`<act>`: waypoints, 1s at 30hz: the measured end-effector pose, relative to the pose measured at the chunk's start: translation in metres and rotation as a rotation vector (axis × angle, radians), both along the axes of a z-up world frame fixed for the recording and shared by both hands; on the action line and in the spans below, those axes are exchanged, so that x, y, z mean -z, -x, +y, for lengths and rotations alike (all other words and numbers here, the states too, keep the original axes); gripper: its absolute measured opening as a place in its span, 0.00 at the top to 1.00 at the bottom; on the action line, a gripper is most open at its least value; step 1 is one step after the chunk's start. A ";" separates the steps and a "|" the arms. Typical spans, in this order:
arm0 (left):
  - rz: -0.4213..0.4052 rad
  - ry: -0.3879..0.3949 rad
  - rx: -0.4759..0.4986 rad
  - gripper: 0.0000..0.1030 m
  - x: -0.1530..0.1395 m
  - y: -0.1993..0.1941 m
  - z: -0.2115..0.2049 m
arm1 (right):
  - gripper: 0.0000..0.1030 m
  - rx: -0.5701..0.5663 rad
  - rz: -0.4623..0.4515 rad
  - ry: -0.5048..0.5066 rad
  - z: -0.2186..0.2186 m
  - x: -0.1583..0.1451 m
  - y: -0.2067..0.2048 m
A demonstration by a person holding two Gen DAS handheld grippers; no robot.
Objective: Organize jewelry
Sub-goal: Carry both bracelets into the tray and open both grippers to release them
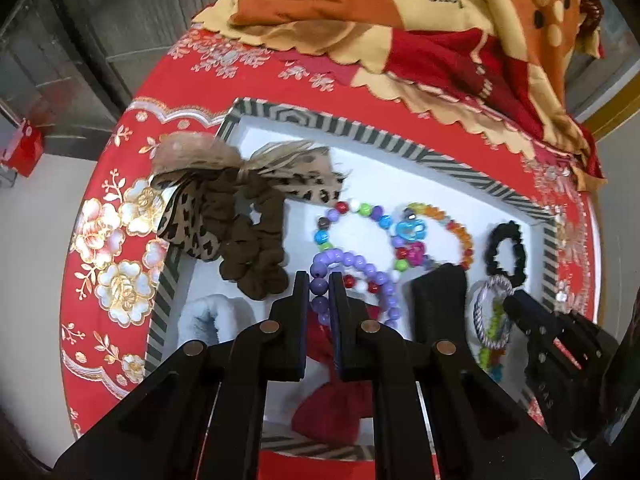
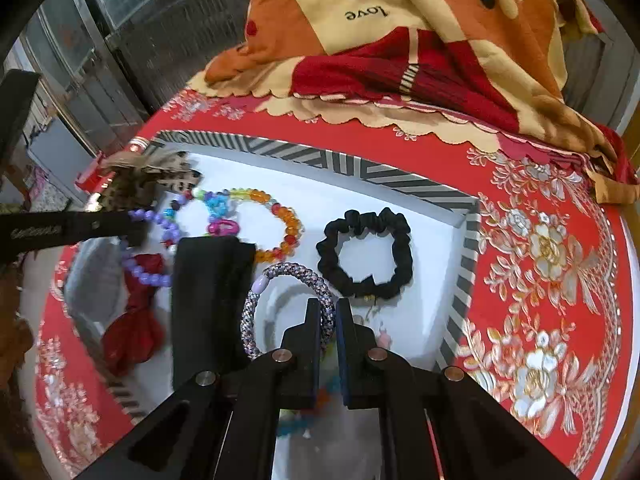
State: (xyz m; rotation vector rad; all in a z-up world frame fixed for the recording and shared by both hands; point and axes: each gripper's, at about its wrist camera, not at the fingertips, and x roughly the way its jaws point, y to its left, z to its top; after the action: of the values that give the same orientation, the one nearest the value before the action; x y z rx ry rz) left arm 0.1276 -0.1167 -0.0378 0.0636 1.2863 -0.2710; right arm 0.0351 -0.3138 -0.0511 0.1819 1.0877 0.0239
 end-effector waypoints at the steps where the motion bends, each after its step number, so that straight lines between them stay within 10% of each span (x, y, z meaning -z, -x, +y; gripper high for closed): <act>1: 0.002 -0.003 0.000 0.92 0.003 0.001 0.000 | 0.94 0.000 0.006 0.003 0.001 0.003 -0.003; 11: -0.031 -0.028 -0.019 0.87 0.005 0.010 0.001 | 0.93 0.021 0.018 -0.011 -0.001 0.006 -0.005; 15: -0.045 -0.014 -0.025 0.59 0.001 0.020 0.004 | 0.70 0.035 -0.011 -0.042 -0.003 -0.003 0.005; 30: -0.194 -0.044 -0.002 0.59 -0.038 0.085 0.025 | 0.69 0.115 -0.148 -0.082 0.027 -0.062 0.081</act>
State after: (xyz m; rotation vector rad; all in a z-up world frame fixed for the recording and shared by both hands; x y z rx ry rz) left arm 0.0427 -0.0914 0.0007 0.1230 1.0991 -0.2290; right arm -0.0463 -0.2870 0.0111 0.3113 0.9275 -0.0213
